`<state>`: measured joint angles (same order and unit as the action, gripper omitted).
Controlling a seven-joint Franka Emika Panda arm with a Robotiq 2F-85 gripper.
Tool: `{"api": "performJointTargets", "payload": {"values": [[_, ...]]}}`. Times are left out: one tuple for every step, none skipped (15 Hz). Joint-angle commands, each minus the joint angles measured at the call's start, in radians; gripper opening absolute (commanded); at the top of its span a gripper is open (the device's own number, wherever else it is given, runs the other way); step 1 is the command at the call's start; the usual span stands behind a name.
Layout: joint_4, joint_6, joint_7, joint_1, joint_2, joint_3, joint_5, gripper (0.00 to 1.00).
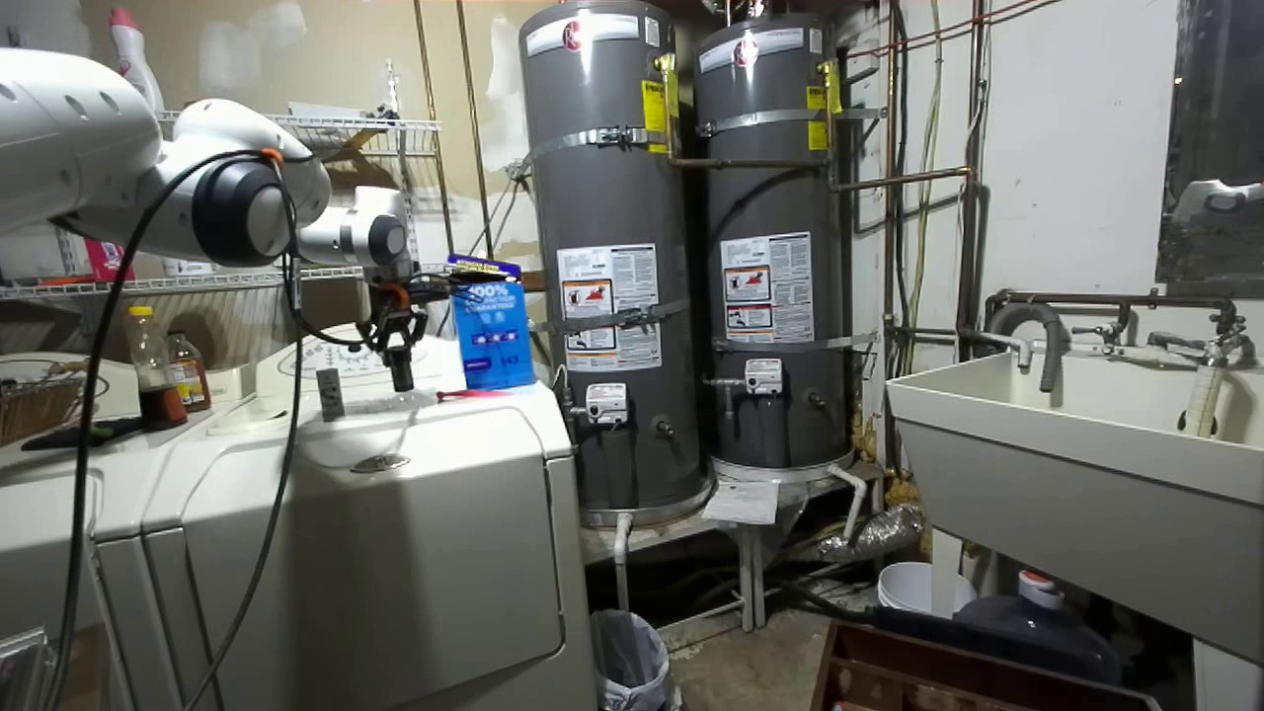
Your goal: Pick up the black container from the stool and place it on top of the washing machine on the right.
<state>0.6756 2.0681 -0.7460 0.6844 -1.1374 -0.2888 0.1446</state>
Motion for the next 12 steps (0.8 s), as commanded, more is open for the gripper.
{"api": "performJointTargets", "payload": {"values": [[-0.100, -0.053, -0.069, -0.009, -0.075, -0.026, -0.078, 0.20], [-0.110, -0.065, -0.069, -0.008, -0.084, -0.021, -0.087, 0.20], [-0.120, -0.084, -0.067, -0.007, -0.093, -0.017, -0.094, 0.20], [-0.130, -0.102, -0.058, -0.004, -0.100, -0.007, -0.094, 0.20], [-0.142, -0.121, -0.046, 0.002, -0.105, 0.004, -0.089, 0.20], [-0.151, -0.143, -0.039, 0.007, -0.110, 0.014, -0.082, 0.20], [-0.165, -0.158, -0.034, 0.013, -0.113, 0.022, -0.076, 0.20], [-0.177, -0.180, -0.034, 0.018, -0.116, 0.029, -0.073, 0.20], [-0.189, -0.201, -0.032, 0.025, -0.116, 0.039, -0.067, 0.20], [-0.199, -0.231, -0.028, 0.030, -0.117, 0.048, -0.065, 0.20], [-0.207, -0.259, -0.024, 0.034, -0.118, 0.057, -0.063, 0.20], [-0.217, -0.287, -0.029, 0.038, -0.121, 0.066, -0.060, 0.20]]}}
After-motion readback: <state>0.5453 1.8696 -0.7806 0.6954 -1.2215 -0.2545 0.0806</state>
